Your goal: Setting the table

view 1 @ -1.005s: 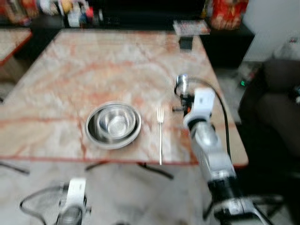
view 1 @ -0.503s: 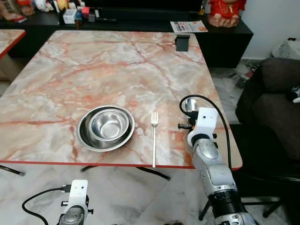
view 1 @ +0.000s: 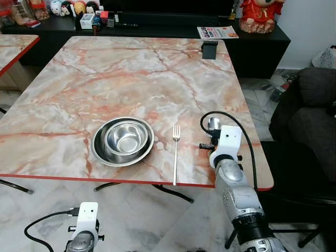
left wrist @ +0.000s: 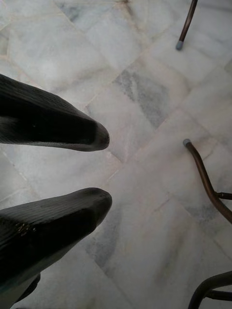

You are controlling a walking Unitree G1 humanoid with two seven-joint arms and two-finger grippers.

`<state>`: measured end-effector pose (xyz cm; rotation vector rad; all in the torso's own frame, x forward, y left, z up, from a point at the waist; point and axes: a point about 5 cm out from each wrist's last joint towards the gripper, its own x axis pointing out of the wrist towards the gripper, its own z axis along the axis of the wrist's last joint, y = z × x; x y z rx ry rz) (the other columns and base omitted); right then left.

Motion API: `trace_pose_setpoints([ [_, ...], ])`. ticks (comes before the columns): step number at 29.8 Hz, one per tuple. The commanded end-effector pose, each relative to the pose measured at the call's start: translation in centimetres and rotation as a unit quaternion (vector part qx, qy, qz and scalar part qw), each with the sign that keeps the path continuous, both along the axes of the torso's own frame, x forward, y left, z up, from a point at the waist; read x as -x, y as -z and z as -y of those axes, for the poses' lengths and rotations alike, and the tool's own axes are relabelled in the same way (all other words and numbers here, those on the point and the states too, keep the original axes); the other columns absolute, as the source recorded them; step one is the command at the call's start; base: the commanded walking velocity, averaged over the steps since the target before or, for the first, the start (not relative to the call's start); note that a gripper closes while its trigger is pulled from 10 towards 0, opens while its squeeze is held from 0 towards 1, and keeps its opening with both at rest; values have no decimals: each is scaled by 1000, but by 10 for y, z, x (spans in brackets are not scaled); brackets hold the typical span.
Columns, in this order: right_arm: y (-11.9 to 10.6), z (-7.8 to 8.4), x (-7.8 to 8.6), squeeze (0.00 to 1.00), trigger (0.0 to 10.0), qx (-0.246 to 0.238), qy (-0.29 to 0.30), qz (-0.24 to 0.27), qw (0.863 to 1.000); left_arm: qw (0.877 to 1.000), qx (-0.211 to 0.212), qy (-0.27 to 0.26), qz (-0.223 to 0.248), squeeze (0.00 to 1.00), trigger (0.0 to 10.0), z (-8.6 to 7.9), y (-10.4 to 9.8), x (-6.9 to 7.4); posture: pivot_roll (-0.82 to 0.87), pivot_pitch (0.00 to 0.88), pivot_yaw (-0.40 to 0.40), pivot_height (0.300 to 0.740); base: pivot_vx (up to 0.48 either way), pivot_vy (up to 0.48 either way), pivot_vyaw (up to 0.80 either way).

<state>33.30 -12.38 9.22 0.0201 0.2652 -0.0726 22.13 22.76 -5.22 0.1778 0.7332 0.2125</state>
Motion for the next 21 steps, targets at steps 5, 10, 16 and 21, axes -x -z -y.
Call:
trace_pose_setpoints([
  [5,6,-4,1,0,10000,7,-3,-8,1000,1000,-1,-5,-18,0,10000,-2,5,7,10,147,-15,740,0,0,0],
  [10,10,-5,1,0,10000,9,-3,-12,1000,1000,-1,-6,-19,0,10000,-2,4,7,12,146,-15,740,0,0,0],
  [16,9,-4,1,1000,10000,8,-3,-8,1000,1000,-1,-6,-18,0,10000,-2,4,6,10,145,-14,740,0,0,0],
  [21,9,-4,0,1000,10000,8,-2,-5,1000,1000,-1,-5,-18,0,10000,-2,4,6,10,145,-14,740,0,0,0],
])
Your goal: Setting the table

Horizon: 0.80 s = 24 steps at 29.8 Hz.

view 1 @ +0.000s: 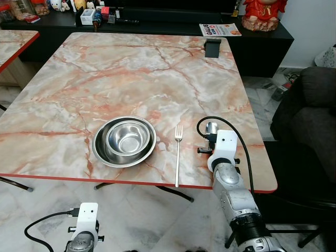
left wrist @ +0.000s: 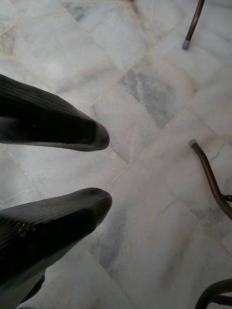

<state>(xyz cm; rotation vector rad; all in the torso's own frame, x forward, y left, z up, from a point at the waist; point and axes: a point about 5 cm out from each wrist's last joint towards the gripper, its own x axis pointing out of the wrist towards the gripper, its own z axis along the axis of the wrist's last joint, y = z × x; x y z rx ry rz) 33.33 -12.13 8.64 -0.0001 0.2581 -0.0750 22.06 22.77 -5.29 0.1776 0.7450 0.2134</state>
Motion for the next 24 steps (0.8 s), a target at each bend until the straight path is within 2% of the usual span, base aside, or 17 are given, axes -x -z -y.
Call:
trace_pose_setpoints([
  [1,3,-2,0,1000,10000,-2,1,-7,1000,1000,-2,-4,-13,0,10000,-2,3,5,10,144,-14,740,0,0,0],
  [17,-11,-1,-3,1000,10000,4,1,24,1000,1000,0,-4,-13,0,10000,-1,3,5,7,140,-16,740,0,0,0],
  [18,-16,-3,-4,0,10000,18,-11,38,999,1000,0,-4,-13,0,10000,-1,3,5,6,140,-15,740,0,0,0],
  [21,-21,-5,-4,0,10000,32,-23,54,998,1000,0,-3,-13,0,10000,0,3,5,6,140,-16,740,0,0,0],
  [24,-36,-4,-6,0,10000,58,-13,101,993,1000,0,-5,-12,0,10000,-1,3,4,8,140,-17,740,0,0,0],
])
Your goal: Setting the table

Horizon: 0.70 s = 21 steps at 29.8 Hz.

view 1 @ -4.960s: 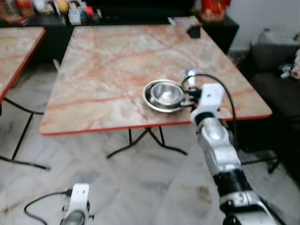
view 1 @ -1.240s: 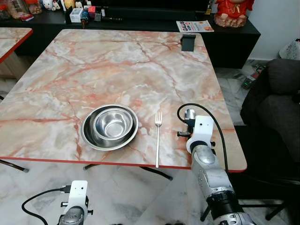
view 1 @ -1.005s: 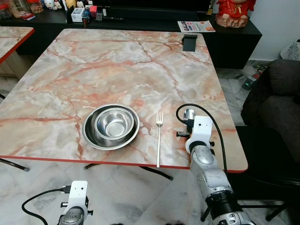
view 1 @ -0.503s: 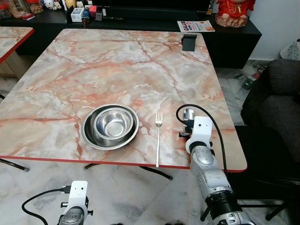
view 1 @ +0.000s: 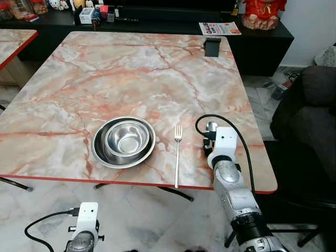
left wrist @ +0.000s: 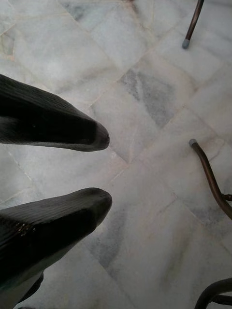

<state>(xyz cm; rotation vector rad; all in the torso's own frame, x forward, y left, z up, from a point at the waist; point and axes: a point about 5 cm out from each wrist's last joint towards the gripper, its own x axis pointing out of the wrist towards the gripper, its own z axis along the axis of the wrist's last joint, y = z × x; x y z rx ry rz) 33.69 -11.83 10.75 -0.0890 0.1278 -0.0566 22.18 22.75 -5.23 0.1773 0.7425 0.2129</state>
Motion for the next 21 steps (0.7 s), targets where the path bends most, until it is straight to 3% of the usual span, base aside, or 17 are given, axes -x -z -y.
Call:
trace_pose_setpoints([
  [1,-19,0,-3,0,10000,20,4,50,999,1000,0,-6,-13,0,10000,-1,4,6,8,140,-16,740,0,0,0],
  [6,-40,4,-4,0,10000,56,25,113,992,1000,0,-6,-10,0,10000,-1,4,6,6,139,-17,740,0,0,0],
  [9,-47,7,-4,0,10000,48,34,144,988,1000,2,-7,-5,0,10000,0,3,5,8,138,-18,740,0,0,0],
  [13,-46,2,-5,0,10000,42,-12,164,985,1000,5,-7,-1,0,10000,1,2,4,6,136,-18,740,0,0,0],
  [16,-37,9,-5,0,10000,23,-21,160,987,1000,14,-12,8,0,10000,2,1,1,12,136,-18,740,0,0,0],
  [18,-43,21,-4,0,10000,1,-11,181,983,1000,14,-18,10,0,10000,0,0,1,12,137,-17,740,0,0,0],
  [21,-59,31,-4,0,10000,8,-10,225,974,1000,10,-19,10,0,10000,-2,0,1,7,136,-15,740,0,0,0],
])
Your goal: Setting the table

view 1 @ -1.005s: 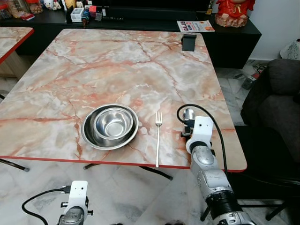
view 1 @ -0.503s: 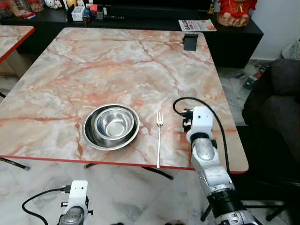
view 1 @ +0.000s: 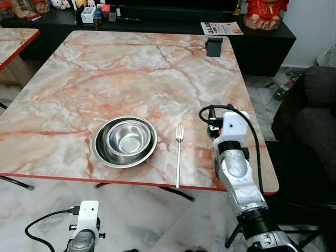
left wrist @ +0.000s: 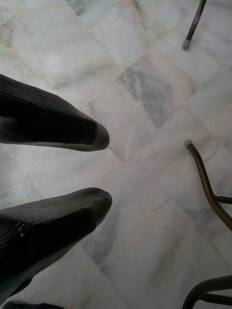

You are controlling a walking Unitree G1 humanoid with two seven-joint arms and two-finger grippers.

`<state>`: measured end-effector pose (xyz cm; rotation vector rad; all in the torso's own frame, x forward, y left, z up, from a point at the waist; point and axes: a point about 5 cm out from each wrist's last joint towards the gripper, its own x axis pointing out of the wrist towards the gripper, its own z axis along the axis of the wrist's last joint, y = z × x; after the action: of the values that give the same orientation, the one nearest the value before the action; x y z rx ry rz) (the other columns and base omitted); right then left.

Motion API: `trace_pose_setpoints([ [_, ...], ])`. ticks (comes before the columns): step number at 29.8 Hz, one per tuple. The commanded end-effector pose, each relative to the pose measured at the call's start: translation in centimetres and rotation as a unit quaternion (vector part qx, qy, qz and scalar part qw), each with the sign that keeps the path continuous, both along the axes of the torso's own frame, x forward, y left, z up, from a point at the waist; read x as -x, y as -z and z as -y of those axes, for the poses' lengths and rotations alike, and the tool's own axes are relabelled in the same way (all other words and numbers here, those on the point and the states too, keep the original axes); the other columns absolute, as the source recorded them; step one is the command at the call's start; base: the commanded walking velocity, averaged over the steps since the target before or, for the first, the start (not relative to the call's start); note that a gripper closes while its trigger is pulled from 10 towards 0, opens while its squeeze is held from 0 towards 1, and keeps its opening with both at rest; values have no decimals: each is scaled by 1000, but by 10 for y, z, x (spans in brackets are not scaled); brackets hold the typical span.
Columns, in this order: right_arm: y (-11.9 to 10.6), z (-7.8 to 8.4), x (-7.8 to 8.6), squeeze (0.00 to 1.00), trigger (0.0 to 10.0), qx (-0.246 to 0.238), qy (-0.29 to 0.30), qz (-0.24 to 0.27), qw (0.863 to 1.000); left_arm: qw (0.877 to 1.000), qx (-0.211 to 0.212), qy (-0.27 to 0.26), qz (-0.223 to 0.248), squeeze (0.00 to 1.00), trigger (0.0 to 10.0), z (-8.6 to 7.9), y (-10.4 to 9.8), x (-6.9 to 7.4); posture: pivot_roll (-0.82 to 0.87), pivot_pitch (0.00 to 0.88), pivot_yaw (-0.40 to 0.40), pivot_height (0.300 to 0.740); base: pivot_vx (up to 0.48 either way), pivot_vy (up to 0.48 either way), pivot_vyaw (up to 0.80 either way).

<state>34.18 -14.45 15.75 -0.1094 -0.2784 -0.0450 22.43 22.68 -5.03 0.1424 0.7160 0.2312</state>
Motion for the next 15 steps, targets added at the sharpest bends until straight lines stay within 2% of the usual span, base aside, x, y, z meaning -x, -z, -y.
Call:
trace_pose_setpoints([
  [1,-11,6,1,0,10000,-13,4,30,999,1000,-1,-6,-6,0,10000,-3,2,4,3,137,-13,740,0,307,0],
  [6,-15,12,-1,0,10000,-19,13,43,999,1000,-1,-5,-7,0,10000,-3,2,5,2,136,-14,740,0,305,0],
  [15,-15,1,-1,0,10000,-26,-7,48,998,1000,-1,-7,-8,0,10000,-3,3,6,7,131,-9,740,0,354,0],
])
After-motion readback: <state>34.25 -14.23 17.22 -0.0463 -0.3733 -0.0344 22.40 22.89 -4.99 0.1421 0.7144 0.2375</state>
